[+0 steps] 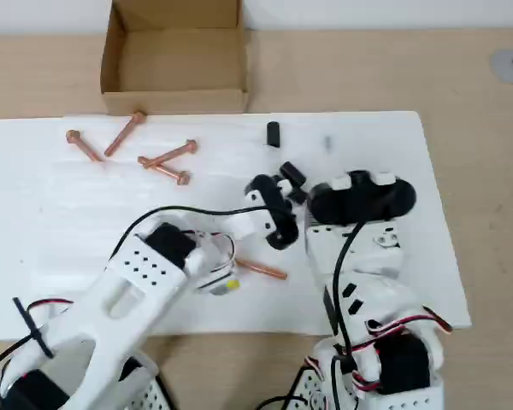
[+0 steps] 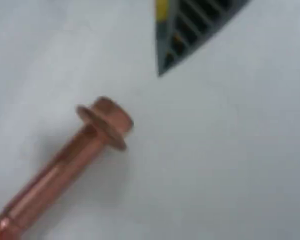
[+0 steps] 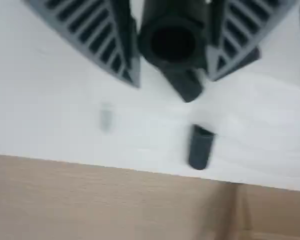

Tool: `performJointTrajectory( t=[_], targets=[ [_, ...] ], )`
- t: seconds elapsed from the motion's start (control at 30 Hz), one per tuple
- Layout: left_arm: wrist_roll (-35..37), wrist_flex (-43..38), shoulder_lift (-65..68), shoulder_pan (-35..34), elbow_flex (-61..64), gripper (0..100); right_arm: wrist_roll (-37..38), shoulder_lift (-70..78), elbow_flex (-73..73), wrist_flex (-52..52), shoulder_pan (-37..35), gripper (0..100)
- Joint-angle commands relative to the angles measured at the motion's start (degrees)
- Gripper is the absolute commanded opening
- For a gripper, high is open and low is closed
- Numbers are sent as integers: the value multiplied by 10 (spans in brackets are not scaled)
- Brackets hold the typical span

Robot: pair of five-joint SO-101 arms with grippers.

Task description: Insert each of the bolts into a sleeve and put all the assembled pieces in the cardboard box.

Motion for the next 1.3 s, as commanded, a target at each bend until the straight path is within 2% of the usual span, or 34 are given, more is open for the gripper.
performJointTrajectory(
  t=[0.0,0.2,0.47,0.7,0.8,0.93,1.1,1.27],
  targets=[
    [-33,-23,14,16,-50,243,1,-1,-6,5,24,9],
    [-76,-81,81,33,-52,243,1,-1,-22,11,29,9],
    [-98,-175,179,35,-53,243,1,-1,-40,11,29,9],
    [-123,-187,222,30,-53,243,1,-1,-40,11,29,9],
    [-136,-188,226,15,-59,185,2,-1,-41,6,41,9],
    [-136,-200,236,-18,-76,76,4,-1,-55,-16,111,9],
    [-136,-202,255,-36,-80,71,4,-1,-88,-17,161,9],
    [-135,-200,255,-44,-85,12,4,-1,-100,-17,164,9]
  ],
)
